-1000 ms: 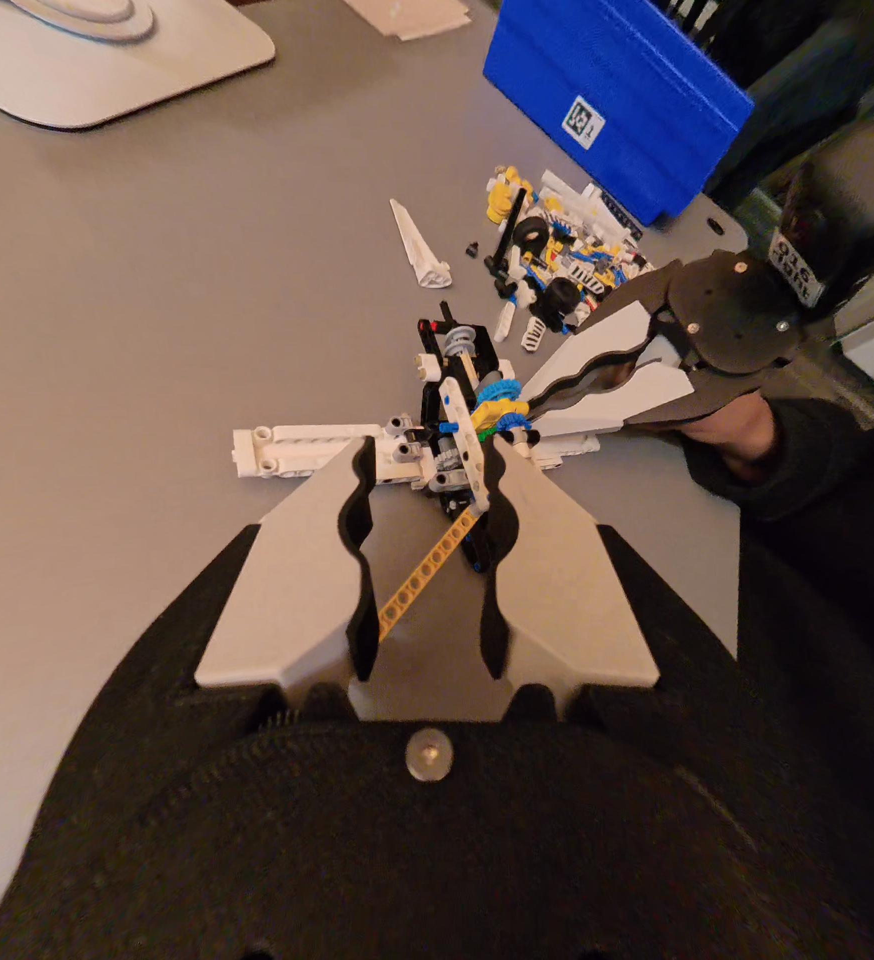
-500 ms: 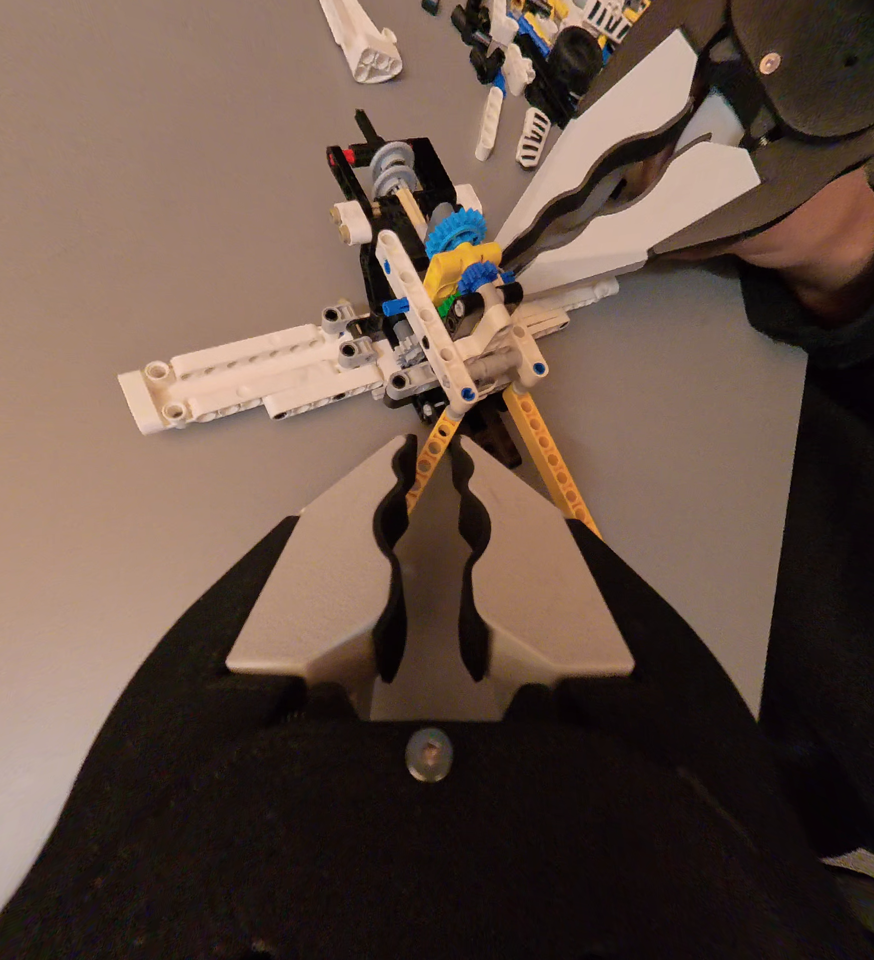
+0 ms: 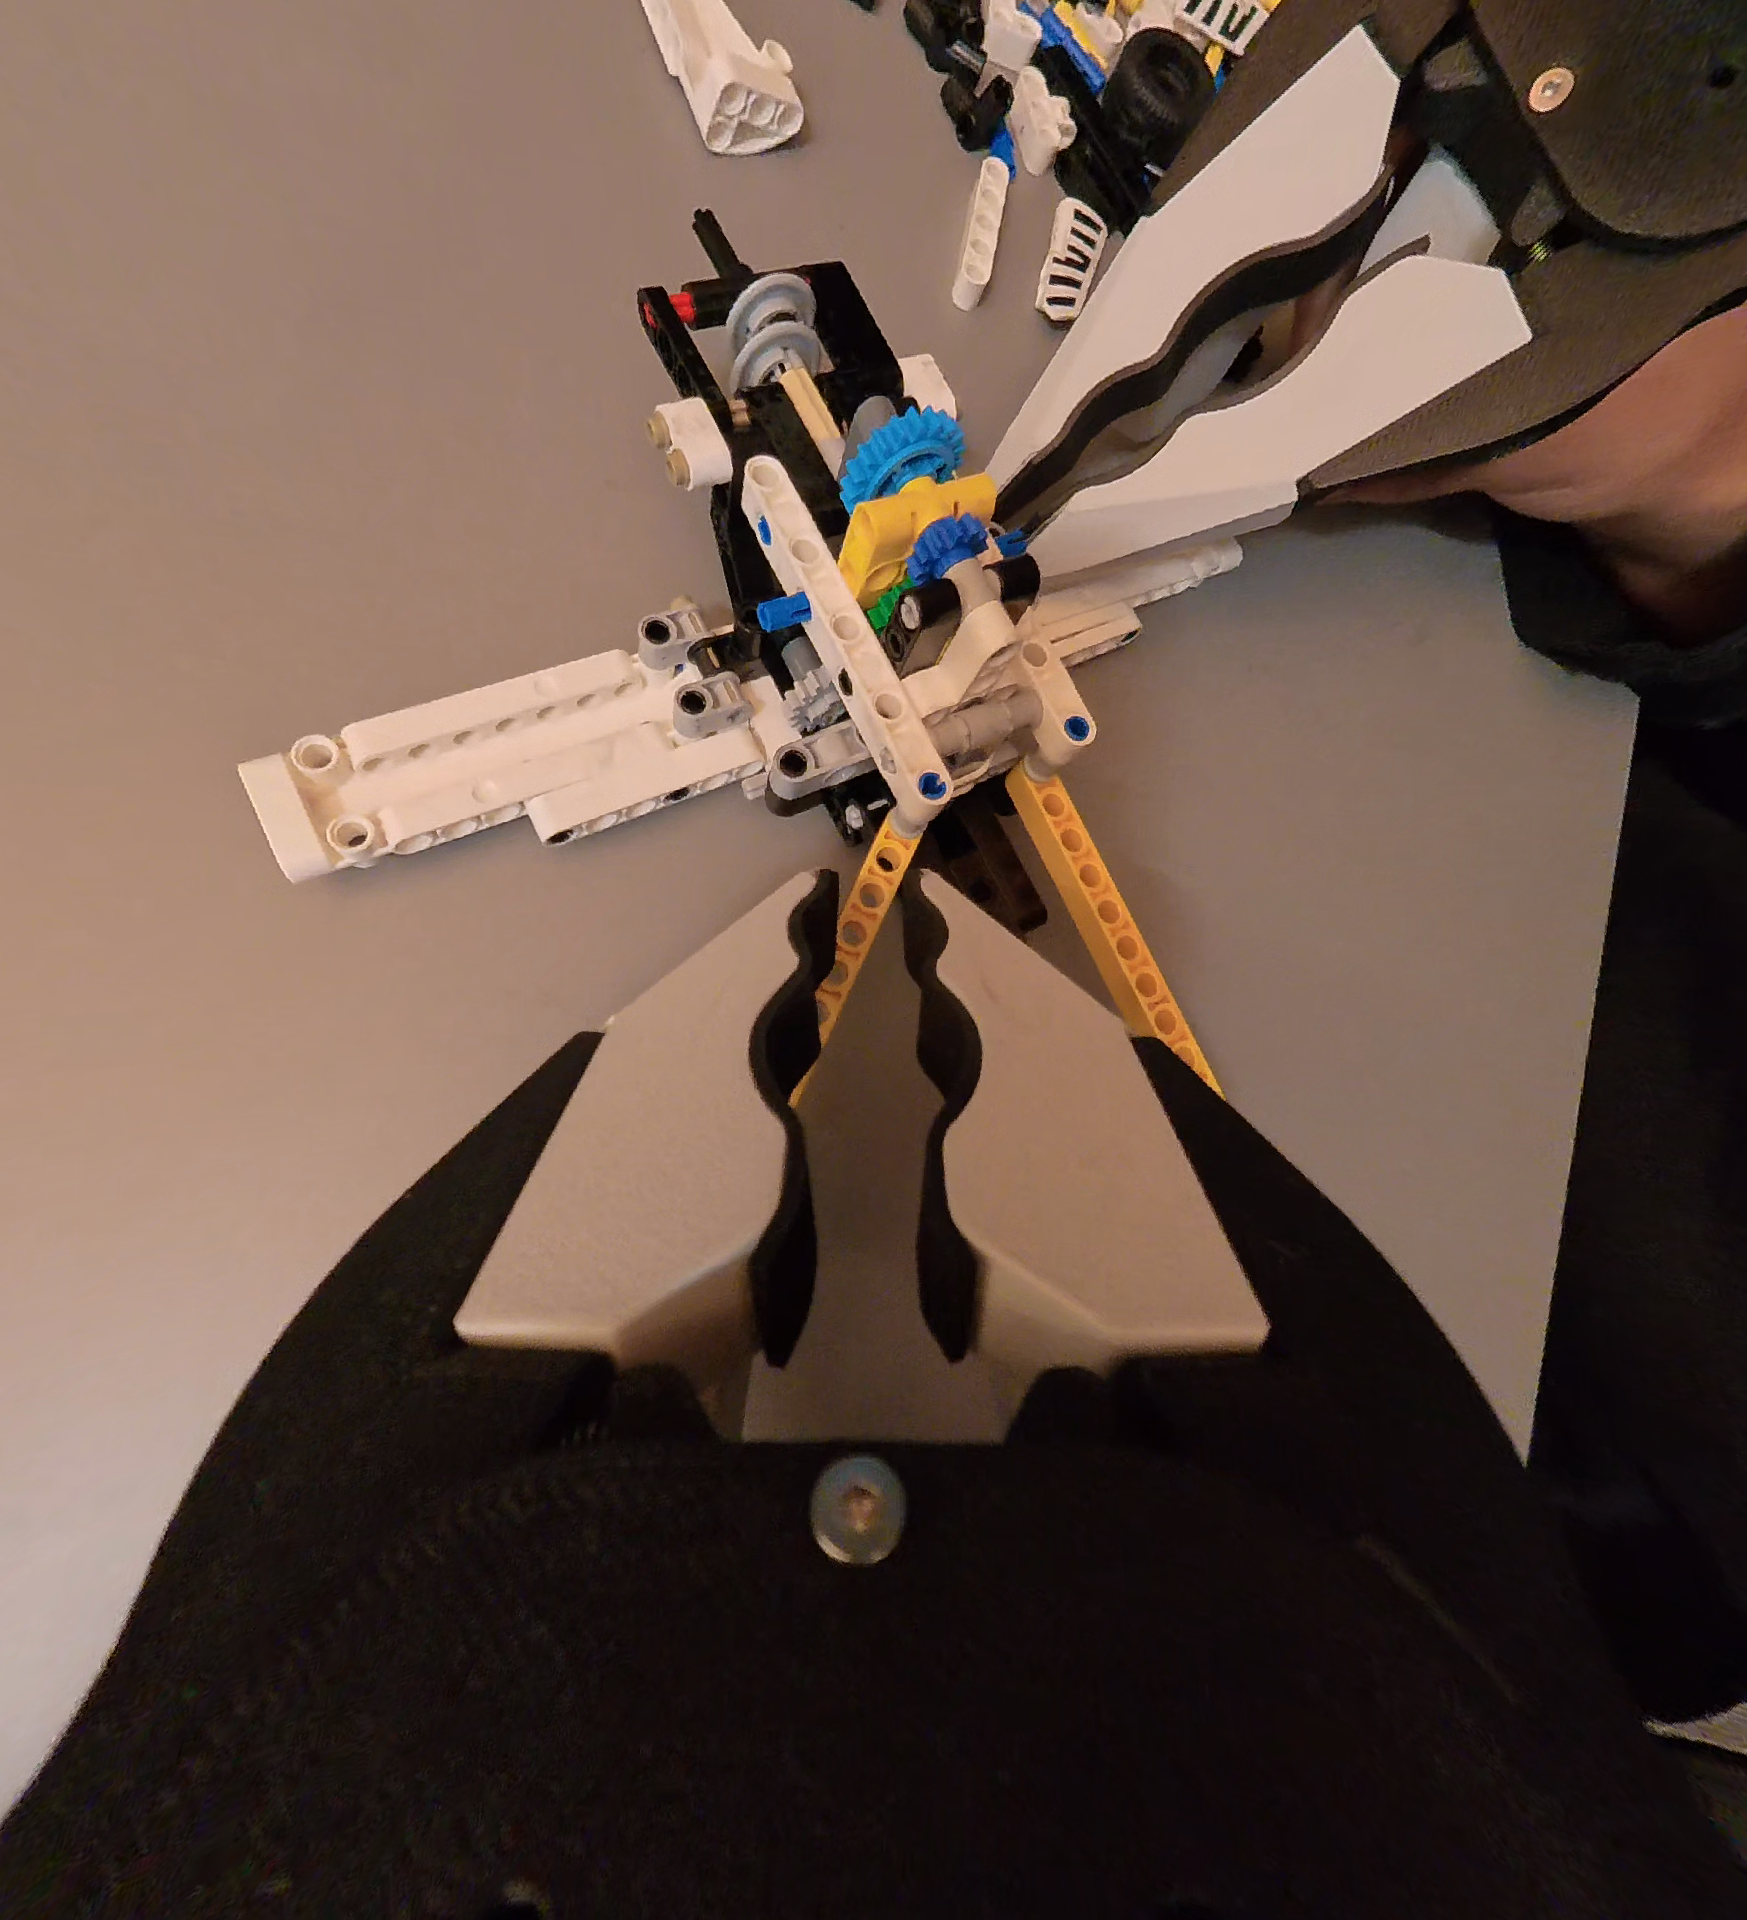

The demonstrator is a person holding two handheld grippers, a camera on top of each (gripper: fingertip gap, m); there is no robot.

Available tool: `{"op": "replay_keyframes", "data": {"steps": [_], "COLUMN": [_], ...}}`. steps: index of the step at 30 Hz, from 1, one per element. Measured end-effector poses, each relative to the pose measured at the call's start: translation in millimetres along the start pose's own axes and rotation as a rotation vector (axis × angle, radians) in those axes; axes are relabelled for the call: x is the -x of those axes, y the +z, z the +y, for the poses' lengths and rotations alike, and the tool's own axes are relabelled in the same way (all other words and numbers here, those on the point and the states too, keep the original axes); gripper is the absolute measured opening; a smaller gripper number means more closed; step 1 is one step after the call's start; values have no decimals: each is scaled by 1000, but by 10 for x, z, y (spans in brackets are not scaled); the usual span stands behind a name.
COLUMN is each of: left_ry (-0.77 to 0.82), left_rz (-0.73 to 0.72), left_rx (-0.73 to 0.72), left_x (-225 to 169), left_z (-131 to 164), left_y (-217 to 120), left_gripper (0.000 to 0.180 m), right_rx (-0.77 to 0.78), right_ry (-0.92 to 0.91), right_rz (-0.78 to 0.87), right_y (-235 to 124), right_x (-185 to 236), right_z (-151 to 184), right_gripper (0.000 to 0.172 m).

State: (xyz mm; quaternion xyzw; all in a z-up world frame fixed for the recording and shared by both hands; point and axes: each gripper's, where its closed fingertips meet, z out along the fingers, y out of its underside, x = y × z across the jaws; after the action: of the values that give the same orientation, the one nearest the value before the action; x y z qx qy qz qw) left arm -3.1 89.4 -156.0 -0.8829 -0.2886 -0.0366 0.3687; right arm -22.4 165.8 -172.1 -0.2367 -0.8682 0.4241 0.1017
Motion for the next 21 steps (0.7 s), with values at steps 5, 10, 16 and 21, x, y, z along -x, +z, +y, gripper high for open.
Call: {"op": "replay_keyframes", "data": {"steps": [5, 10, 16, 21], "left_ry": [5, 21, 50, 53], "left_rz": [-9, -49, -95, -98], "left_rx": [1, 14, 38, 34], "left_x": [-1, 2, 20, 26], "left_z": [3, 11, 29, 23], "left_y": [4, 29, 76, 79], "left_gripper": [10, 11, 13, 13], "right_rx": [0, -1, -11, -21], "right_ry": [-2, -3, -18, -38], "right_rz": [2, 4, 20, 42], "right_y": [1, 2, -8, -27], "right_x": [-1, -2, -6, -9], "right_z": [-1, -3, -14, -22], "right_gripper": [6, 6, 6, 8]}}
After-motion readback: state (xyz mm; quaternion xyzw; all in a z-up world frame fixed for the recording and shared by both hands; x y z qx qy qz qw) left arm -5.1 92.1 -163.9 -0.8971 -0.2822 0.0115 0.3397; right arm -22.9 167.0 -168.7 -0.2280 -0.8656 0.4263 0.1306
